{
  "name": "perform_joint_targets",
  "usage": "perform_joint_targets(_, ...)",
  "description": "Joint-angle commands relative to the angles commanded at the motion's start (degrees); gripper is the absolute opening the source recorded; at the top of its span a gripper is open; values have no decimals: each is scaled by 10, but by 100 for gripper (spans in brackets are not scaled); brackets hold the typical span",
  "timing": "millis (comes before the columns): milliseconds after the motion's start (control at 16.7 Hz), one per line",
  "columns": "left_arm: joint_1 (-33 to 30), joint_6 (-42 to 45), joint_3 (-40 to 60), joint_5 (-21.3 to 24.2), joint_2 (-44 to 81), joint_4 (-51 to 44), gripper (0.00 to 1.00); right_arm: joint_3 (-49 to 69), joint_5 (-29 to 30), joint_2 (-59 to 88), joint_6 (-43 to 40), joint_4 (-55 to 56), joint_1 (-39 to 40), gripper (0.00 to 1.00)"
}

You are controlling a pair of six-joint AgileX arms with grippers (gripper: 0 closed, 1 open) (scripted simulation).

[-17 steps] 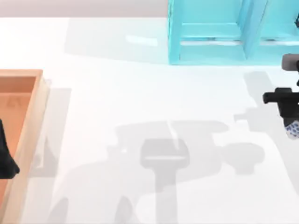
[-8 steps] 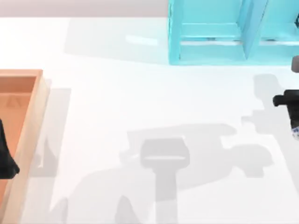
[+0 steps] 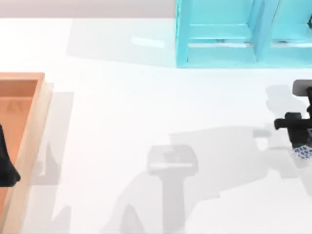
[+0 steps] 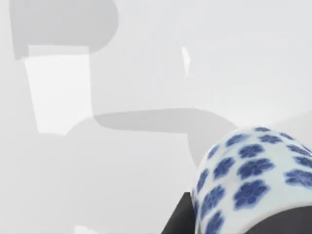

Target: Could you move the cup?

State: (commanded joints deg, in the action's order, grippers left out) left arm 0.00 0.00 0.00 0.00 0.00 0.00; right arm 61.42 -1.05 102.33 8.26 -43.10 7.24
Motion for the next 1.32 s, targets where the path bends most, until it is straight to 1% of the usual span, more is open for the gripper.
perform_joint_targets(180,0,0,0,0,0,0,100,0,0,0,0,0,0,0)
perform_joint_targets(960,0,0,0,0,0,0,100,0,0,0,0,0,0,98)
perform_joint_targets(1020,0,0,0,0,0,0,100,0,0,0,0,0,0,100)
perform_joint_targets(1320,0,0,0,0,0,0,100,0,0,0,0,0,0,100)
